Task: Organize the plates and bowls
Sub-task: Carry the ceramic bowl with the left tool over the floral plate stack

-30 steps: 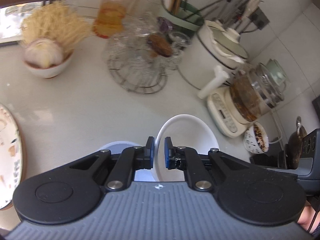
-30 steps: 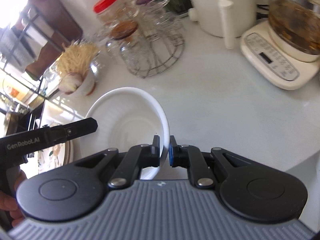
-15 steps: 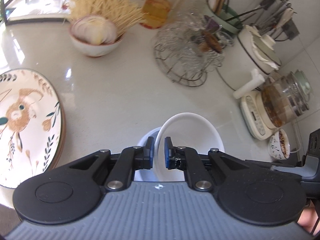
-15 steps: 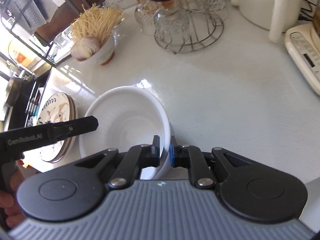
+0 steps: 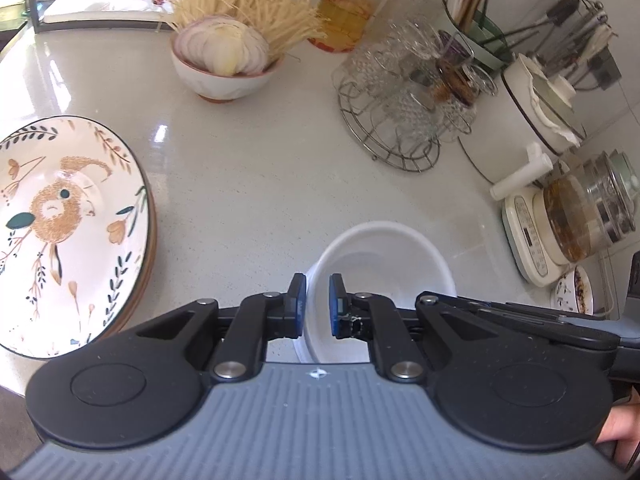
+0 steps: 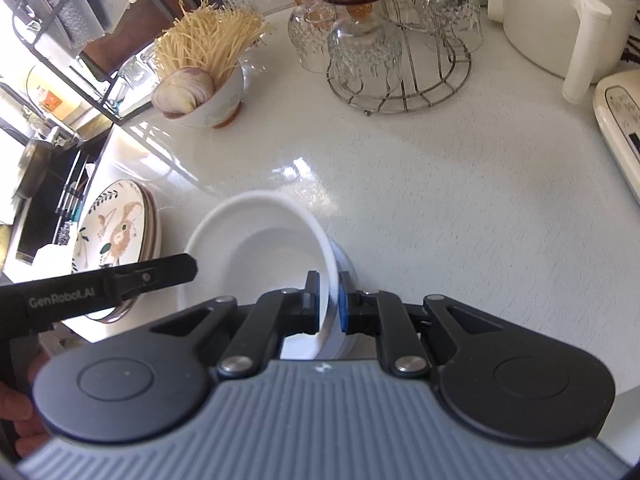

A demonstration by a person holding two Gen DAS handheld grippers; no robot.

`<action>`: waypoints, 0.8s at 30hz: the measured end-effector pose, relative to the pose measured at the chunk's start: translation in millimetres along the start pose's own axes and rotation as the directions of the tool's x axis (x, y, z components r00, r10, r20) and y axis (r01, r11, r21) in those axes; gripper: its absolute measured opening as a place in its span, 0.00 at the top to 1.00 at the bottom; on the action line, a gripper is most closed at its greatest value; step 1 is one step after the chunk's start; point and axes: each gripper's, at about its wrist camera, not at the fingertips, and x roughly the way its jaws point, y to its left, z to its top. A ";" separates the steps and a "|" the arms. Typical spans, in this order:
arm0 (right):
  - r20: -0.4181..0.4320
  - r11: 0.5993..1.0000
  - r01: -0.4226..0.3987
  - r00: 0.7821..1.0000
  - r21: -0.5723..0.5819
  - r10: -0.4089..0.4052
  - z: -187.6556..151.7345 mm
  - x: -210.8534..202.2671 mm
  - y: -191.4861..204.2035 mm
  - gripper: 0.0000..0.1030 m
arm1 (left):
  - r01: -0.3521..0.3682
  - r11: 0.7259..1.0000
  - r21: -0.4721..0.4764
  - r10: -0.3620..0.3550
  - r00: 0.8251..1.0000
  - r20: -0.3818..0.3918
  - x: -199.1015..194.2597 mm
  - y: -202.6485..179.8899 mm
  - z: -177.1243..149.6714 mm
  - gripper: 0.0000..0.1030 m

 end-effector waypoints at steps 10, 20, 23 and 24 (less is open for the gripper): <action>0.001 0.999 -0.037 0.999 -0.019 0.037 10.2 -0.3 -6.7 0.57 | -0.021 0.996 -0.086 0.020 1.000 -0.014 6.5 9.0 -1.6 0.83; -0.075 0.998 -0.055 0.996 0.023 0.056 3.7 19.5 -22.0 0.57 | -0.048 0.993 -0.112 0.042 0.998 -0.052 24.6 4.6 -15.6 0.69; -0.084 0.998 -0.053 0.995 0.035 0.056 1.2 21.9 -26.0 0.57 | -0.060 0.992 -0.111 0.053 0.997 -0.059 28.8 2.3 -19.0 0.69; -0.085 0.998 -0.053 0.995 0.035 0.056 0.1 22.5 -26.9 0.57 | -0.064 0.992 -0.110 0.058 0.997 -0.055 28.7 1.9 -20.0 0.69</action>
